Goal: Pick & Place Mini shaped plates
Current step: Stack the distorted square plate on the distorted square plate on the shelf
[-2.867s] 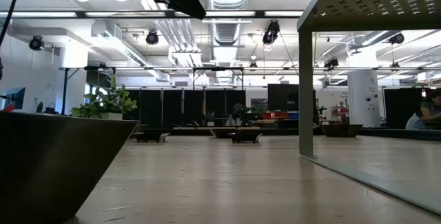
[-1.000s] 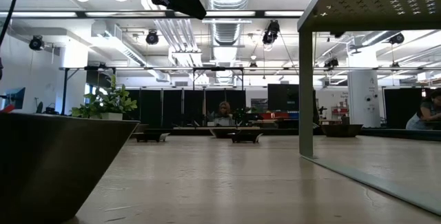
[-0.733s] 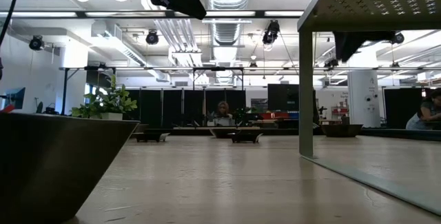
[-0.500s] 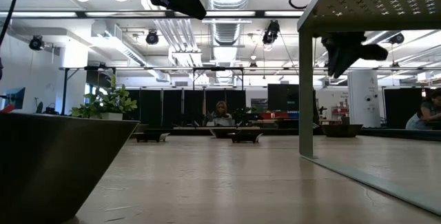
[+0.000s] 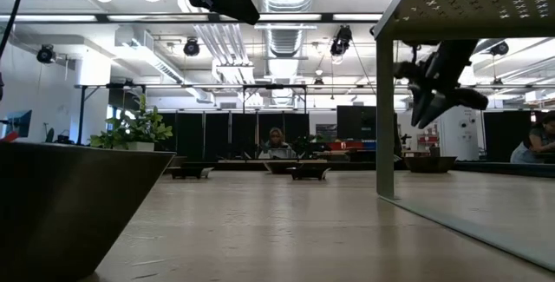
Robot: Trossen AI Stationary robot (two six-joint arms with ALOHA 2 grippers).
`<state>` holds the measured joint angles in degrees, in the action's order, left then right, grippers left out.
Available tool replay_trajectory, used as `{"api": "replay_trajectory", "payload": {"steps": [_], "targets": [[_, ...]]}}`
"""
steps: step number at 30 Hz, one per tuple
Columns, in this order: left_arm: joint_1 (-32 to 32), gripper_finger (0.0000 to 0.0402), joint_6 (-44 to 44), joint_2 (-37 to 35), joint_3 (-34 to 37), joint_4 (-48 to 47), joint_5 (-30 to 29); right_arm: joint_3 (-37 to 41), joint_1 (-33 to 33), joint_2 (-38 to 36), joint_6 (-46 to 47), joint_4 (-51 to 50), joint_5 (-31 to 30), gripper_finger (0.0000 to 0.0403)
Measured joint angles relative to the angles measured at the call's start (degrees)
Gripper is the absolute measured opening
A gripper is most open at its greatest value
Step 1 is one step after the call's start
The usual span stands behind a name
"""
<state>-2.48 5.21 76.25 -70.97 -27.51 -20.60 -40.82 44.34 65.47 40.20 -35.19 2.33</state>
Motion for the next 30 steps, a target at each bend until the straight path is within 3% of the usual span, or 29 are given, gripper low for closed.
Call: {"api": "replay_trajectory", "payload": {"steps": [8, 30], "targets": [[-0.04, 0.0092, 0.0, 0.0, 0.0, -0.02, -0.02, 5.27, 0.0, 0.0, 1.73, 7.1, -11.16, 0.0066], [-0.04, 0.0092, -0.02, 0.0, 0.0, -0.02, -0.02, 10.17, -0.05, 7.11, -0.29, 18.41, -16.5, 0.0066]]}}
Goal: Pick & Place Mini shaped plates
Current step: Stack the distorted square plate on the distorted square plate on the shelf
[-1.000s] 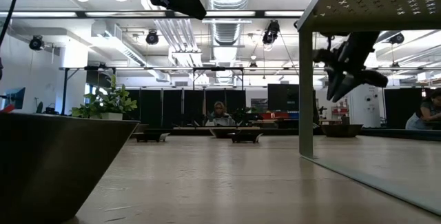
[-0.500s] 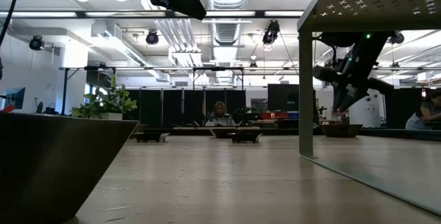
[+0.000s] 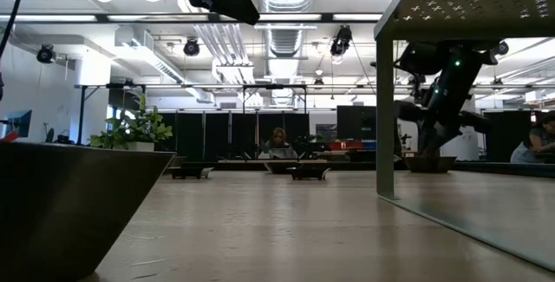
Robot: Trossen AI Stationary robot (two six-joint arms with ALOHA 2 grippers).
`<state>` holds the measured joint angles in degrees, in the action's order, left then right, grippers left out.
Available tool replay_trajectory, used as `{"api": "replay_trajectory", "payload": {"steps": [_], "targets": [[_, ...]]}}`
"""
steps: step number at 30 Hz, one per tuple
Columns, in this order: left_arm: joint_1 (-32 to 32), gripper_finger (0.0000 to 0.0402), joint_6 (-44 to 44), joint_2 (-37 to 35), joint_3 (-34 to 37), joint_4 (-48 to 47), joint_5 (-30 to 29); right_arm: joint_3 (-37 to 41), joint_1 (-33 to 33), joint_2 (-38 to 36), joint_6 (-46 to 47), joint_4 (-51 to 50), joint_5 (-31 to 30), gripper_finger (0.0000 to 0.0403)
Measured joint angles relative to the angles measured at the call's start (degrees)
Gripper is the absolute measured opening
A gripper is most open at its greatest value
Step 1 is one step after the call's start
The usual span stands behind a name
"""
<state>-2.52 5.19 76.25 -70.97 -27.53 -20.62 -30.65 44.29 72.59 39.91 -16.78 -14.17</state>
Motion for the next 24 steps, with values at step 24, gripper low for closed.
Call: {"api": "replay_trajectory", "payload": {"steps": [24], "targets": [[0.02, 0.0092, 0.98, 0.0, 0.01, -0.04, 0.0, -0.17, -0.04, 7.12, -1.33, 1.27, -1.03, 0.0017]]}}
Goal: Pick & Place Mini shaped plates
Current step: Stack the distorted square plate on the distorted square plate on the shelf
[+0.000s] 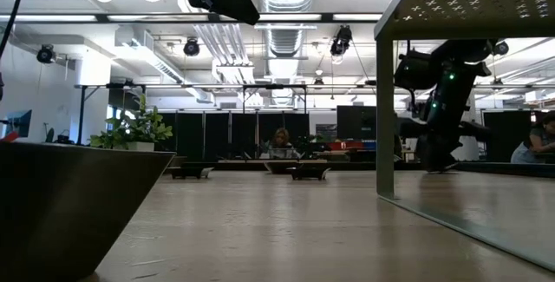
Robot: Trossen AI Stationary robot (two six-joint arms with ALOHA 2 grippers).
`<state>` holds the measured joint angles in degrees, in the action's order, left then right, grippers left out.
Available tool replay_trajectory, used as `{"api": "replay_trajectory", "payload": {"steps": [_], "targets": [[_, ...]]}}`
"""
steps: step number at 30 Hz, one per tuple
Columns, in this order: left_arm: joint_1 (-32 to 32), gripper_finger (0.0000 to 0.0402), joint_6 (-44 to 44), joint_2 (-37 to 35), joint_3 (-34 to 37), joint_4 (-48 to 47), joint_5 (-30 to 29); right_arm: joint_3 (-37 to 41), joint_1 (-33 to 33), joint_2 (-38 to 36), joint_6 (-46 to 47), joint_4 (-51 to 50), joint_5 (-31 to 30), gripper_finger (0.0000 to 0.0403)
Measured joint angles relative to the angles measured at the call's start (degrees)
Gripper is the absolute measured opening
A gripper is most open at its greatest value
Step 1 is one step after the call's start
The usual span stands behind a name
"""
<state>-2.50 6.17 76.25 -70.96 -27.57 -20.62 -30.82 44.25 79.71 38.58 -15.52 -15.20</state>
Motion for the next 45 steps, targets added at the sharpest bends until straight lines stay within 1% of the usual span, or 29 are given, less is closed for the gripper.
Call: {"api": "replay_trajectory", "payload": {"steps": [7, 10, 13, 19, 26, 30, 35, 39, 42, 45], "targets": [[0.04, 0.0092, 0.54, 0.0, -0.01, 0.0, 0.0, -1.35, -0.15, -2.16, -2.02, -3.76, 0.92, 0.0008], [0.04, 0.0092, 0.55, 0.0, 0.0, 0.0, 0.0, -2.29, -0.28, -3.65, -3.61, -7.56, 2.25, 0.0008], [0.03, 0.0092, 0.55, 0.0, -0.01, 0.0, 0.0, -3.6, -1.22, -5.48, -5.57, -12.44, 2.25, 0.0008], [0.02, 0.0092, 0.52, 0.0, 0.0, 0.0, 0.0, -6.94, -5.79, -9.32, -7.55, -22.88, 2.35, 0.0008], [0.02, 0.0092, 0.52, 0.0, -0.02, 0.0, 0.0, -14.94, -16.01, -12.71, -7.71, -39.74, 2.38, 0.0008], [0.02, 0.0092, 0.52, 0.0, -0.01, 0.0, 0.02, -21.13, -22.96, -13.28, -6.83, -47.09, 2.79, 0.0008], [-0.02, 0.0092, 0.5, 0.0, 0.0, 0.0, 0.02, -29.95, -32.3, -12.76, -6.68, -54.9, 5.57, 0.0008], [-0.02, 0.0092, 0.5, 0.0, 0.0, -0.01, 0.17, -36.47, -39.64, -11.78, -6.34, -58.95, 7.85, 0.0008], [-0.02, 0.0092, 0.49, 0.0, 0.0, -0.02, 0.2, -40.86, -44.99, -10.45, -5.67, -61.29, 9.09, 0.0008], [-0.02, 0.0092, 0.11, 0.0, 0.0, -0.02, 0.2, -45.32, -50.04, -8.53, -5.57, -65.92, 9.94, 0.0008]]}}
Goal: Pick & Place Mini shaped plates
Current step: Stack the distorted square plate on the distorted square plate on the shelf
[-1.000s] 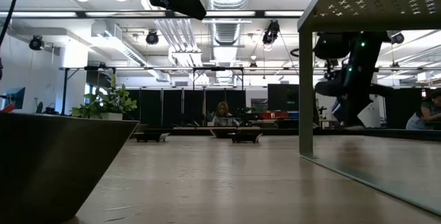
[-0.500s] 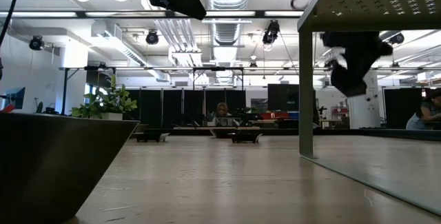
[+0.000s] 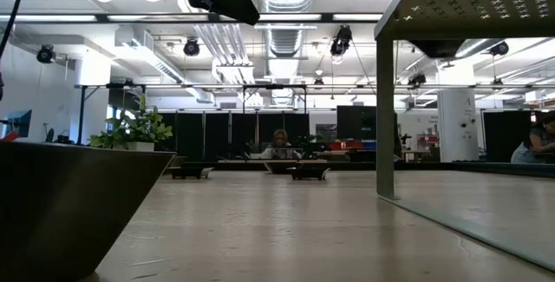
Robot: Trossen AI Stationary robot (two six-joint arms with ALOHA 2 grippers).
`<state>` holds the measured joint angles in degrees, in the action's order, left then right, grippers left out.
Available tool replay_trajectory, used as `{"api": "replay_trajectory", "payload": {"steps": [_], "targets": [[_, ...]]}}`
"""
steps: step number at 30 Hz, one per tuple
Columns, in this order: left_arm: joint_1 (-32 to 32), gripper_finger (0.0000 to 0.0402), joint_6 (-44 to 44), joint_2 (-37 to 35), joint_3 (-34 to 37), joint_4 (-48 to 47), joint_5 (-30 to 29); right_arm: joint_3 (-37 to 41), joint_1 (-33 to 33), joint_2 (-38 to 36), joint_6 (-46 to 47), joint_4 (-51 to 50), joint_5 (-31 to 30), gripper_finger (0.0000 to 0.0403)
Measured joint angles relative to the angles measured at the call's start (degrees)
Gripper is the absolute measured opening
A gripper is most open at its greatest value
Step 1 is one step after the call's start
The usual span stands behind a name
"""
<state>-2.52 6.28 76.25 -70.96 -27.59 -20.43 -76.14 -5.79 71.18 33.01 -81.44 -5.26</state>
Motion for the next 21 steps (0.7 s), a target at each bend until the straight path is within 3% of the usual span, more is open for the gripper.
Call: {"api": "replay_trajectory", "payload": {"steps": [9, 15, 21], "targets": [[0.02, 0.0092, -0.04, 0.0, 0.0, 0.0, 0.0, -10.67, -11.22, 4.82, -5.02, -8.46, 0.93, 0.0008], [0.02, 0.0092, 0.06, 0.0, 0.0, 0.0, 0.02, -12.02, -18.52, 4.7, -15.9, -8.56, 1.18, 0.0008], [0.07, 0.0092, 0.08, 0.0, -0.02, 0.02, 0.0, -12.36, -24.98, 4.26, -20.53, -8.58, 0.81, 0.0008]]}}
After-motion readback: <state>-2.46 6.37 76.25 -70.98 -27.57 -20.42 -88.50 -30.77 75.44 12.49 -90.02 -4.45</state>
